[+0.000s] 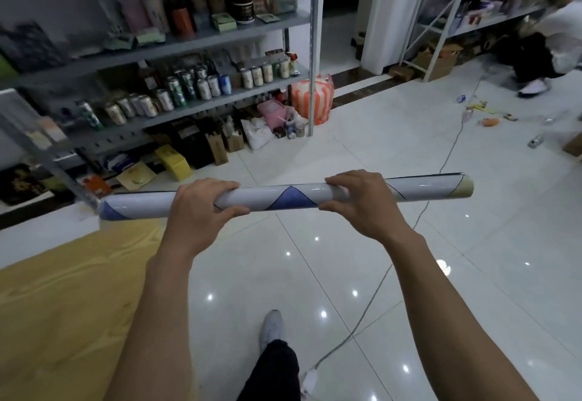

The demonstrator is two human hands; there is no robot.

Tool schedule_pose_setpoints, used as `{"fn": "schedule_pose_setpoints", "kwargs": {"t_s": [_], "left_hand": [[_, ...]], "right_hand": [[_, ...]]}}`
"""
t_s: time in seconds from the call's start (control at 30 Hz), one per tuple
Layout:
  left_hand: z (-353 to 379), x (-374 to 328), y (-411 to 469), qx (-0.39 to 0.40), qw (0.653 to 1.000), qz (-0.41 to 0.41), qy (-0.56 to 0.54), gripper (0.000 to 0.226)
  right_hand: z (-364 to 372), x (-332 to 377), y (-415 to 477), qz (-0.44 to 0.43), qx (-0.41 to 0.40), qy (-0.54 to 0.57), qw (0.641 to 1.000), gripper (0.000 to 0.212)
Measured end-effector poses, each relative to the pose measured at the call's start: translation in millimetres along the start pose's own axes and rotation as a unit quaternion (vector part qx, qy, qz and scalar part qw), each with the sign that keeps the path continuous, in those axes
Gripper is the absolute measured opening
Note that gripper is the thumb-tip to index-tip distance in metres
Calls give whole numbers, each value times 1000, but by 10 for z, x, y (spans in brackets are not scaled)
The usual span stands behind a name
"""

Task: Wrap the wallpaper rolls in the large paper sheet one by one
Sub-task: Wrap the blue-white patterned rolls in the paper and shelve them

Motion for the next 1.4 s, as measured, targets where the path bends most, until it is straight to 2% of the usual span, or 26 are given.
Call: {"fn": "schedule_pose_setpoints", "kwargs": {"t_s": [0.17,0.3,0.63,0.97,1.4], "left_hand": [[30,241,830,-28,1000,13,5,48],[-9,569,1703,-42,999,21,10,59],[-507,1185,3472,-73,995,40,58,65],[-661,1727,4441,-124,991,-22,54,53],[-1118,2393,5959,-201,970,-119,68,53]], "right_hand": [[201,-221,892,-36,-16,-27,999,42],[440,-351,1780,-57,-34,-32,997,41],[822,-363,3821,-113,-42,-63,991,46],[1272,-493,5191,-162,-31,-20,986,48],[1850,-490,7495,-258,-26,53,964,49]]}}
Point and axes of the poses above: each hand's wrist, its own y-axis towards the middle knuckle, its own z-axis out of the palm, x = y × z, the point moved 9 cm from there along y, towards the middle knuckle, and after that the axes turned 13 degrees about -z, right-handed, at the moved point
